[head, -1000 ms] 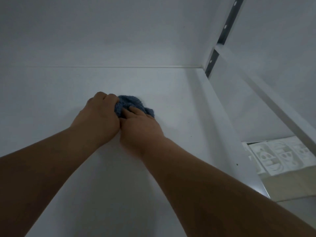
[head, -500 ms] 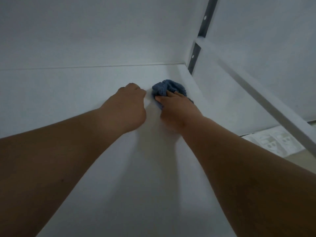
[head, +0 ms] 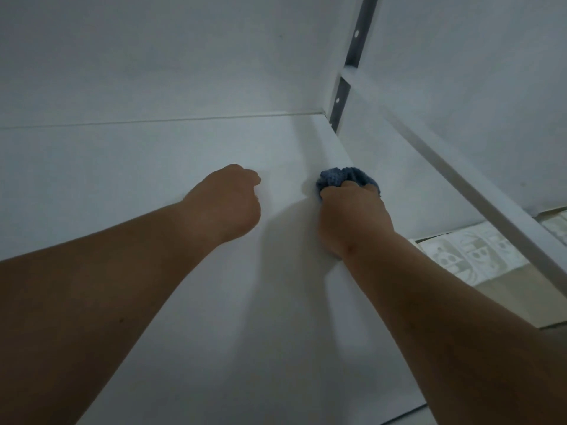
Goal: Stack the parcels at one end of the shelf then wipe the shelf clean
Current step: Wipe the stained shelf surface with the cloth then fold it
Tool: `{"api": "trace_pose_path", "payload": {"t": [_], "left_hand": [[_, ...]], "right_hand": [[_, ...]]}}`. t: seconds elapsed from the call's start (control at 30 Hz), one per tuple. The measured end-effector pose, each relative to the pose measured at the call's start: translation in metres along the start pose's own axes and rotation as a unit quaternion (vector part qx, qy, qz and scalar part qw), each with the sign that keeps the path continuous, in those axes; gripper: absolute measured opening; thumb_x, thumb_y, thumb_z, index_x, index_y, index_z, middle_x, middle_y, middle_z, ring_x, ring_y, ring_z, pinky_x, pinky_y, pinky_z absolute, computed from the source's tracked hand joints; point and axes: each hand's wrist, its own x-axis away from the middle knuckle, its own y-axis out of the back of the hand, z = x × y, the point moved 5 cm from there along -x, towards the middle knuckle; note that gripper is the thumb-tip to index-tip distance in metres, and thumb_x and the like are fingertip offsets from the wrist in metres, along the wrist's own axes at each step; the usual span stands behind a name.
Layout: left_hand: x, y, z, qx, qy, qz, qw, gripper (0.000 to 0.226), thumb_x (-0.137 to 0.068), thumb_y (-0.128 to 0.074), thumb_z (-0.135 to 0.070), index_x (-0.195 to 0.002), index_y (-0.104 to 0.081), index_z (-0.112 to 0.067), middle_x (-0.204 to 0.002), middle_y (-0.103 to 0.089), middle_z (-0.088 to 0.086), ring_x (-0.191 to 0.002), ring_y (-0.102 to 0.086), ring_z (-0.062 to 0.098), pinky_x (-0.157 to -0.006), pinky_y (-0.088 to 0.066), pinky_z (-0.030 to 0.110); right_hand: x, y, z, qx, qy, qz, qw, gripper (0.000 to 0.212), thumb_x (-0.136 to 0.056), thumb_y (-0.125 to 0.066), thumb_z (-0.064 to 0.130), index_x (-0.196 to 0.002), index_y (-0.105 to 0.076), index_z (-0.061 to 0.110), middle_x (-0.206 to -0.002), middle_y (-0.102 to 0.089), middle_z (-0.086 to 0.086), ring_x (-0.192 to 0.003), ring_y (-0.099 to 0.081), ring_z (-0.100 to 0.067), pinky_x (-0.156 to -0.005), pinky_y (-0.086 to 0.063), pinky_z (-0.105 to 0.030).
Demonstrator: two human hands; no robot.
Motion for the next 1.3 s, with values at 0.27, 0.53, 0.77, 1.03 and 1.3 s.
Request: {"api": "trace_pose_path", "payload": {"t": [0.27,0.53,0.77,1.03,1.3], "left_hand": [[0.028,0.011,-0.005,0.035,0.005,-0.003,0.999,0.043,-0.094,-0.049,-0.025,-0.137,-0.049,-0.02,-0.141,-0.048,0.002,-0.128,-0.047,0.021,-0.105,-0.036,0.03],[0.071,0.026,-0.035,0.265,0.022,0.066,0.962,0.057,-0.09,-0.058,-0.008,-0.142,-0.042,-0.026,-0.139,-0.049,-0.005,-0.125,-0.048,0.013,-0.099,-0.041,0.029],[0.106,0.043,-0.043,0.394,0.112,0.152,0.899,0.008,-0.087,-0.064,-0.011,-0.092,-0.065,-0.017,-0.101,-0.066,0.004,-0.101,-0.058,0.021,-0.093,-0.047,0.039],[0.132,0.045,-0.007,0.142,0.177,0.099,0.969,0.046,-0.091,-0.06,-0.025,-0.134,-0.045,-0.019,-0.131,-0.052,0.007,-0.114,-0.052,0.024,-0.085,-0.046,0.032],[0.138,0.046,0.005,0.006,0.068,0.057,0.996,0.014,-0.086,-0.061,-0.019,-0.1,-0.058,-0.019,-0.098,-0.058,-0.003,-0.089,-0.052,0.014,-0.065,-0.039,0.022]], "right_hand": [[0.041,0.022,-0.002,-0.206,0.001,0.022,0.978,0.035,-0.097,-0.041,0.01,-0.124,-0.063,0.009,-0.128,-0.06,-0.008,-0.119,-0.054,-0.027,-0.099,-0.044,-0.031],[0.085,0.033,-0.008,-0.545,-0.059,0.138,0.825,0.032,-0.081,-0.047,0.004,-0.1,-0.072,0.002,-0.102,-0.069,-0.025,-0.092,-0.067,-0.04,-0.086,-0.056,-0.05],[0.118,0.039,-0.006,-0.591,-0.044,0.238,0.769,0.023,-0.09,-0.058,0.018,-0.098,-0.071,0.002,-0.094,-0.074,-0.019,-0.086,-0.07,-0.035,-0.079,-0.059,-0.045],[0.123,0.035,0.013,-0.238,0.083,0.006,0.968,0.04,-0.093,-0.049,0.024,-0.133,-0.051,0.019,-0.132,-0.053,-0.009,-0.119,-0.053,-0.029,-0.098,-0.045,-0.036],[0.162,-0.038,0.083,0.029,0.393,0.092,0.914,0.043,-0.096,-0.042,0.021,-0.139,-0.048,0.021,-0.153,-0.033,-0.004,-0.143,-0.027,-0.025,-0.117,-0.025,-0.045]]}}
